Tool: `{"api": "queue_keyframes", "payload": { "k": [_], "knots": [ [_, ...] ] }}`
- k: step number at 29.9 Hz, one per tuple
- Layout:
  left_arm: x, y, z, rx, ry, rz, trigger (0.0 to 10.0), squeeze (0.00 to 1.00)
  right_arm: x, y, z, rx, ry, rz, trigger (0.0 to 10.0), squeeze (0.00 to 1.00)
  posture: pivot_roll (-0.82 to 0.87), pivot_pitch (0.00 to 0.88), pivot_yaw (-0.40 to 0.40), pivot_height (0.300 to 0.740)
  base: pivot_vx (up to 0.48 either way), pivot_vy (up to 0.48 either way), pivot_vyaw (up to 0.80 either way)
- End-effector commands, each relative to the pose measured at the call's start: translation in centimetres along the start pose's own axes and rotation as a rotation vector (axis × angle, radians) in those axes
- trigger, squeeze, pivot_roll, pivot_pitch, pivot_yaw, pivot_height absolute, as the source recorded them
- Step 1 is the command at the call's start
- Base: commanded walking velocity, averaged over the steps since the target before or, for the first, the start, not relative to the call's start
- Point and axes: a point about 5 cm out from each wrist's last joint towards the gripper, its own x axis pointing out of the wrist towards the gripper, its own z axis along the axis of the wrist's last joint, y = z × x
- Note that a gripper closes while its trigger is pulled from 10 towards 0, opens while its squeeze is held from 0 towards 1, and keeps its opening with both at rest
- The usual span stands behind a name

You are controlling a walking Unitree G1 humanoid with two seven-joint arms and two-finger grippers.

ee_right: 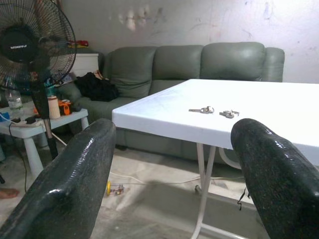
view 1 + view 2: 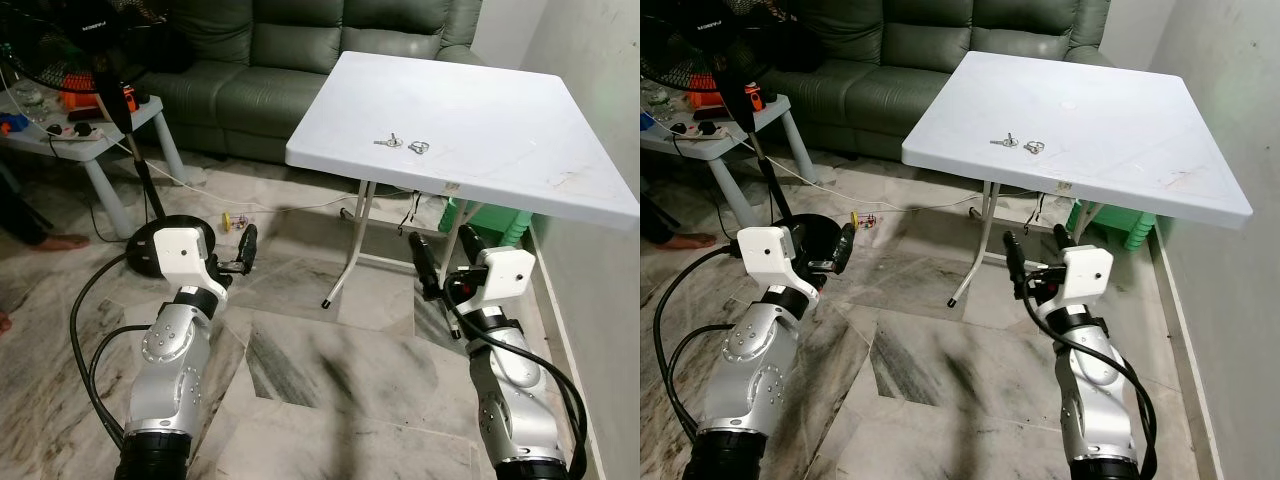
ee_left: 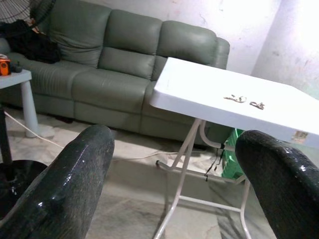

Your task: Hang keys on a hook

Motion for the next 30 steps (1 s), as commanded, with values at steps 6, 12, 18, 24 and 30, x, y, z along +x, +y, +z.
{"api": "queue_keyframes", "payload": {
  "k": [6, 12, 18, 24, 30],
  "knots": [
    [-0.3, -0.3, -0.2, -0.015, 0.02, 0.007, 10.0, 0.0, 0.6, 0.7, 0.8, 0.005, -0.012, 0.027, 10.0, 0.0, 0.01, 0.0, -0.041, 0.74, 0.308, 0.0, 0.0],
    [-0.5, -0.4, -2.0, -0.029, 0.105, 0.036, 10.0, 0.0, 0.4, -0.1, 0.2, -0.019, 0.02, -0.01, 10.0, 0.0, 0.0, 0.0, -0.047, 0.74, 0.349, 0.0, 0.0],
    [-0.4, -0.1, -2.2, -0.04, 0.121, 0.048, 10.0, 0.0, 0.5, -0.9, 0.1, -0.035, 0.038, -0.044, 10.0, 0.0, 0.0, 0.003, -0.042, 0.74, 0.347, 0.0, 0.0],
    [0.1, 0.7, -1.6, -0.022, 0.113, 0.061, 10.0, 0.0, 0.7, -1.4, 0.4, -0.054, 0.033, -0.067, 10.0, 0.0, -0.01, 0.011, -0.037, 0.74, 0.347, 0.0, 0.0],
    [0.5, 0.9, -1.2, -0.015, 0.099, 0.062, 10.0, 0.0, 0.6, -1.4, 0.5, -0.054, 0.028, -0.07, 10.0, 0.0, -0.01, 0.013, -0.035, 0.74, 0.352, 0.0, 0.0]
  ]
}}
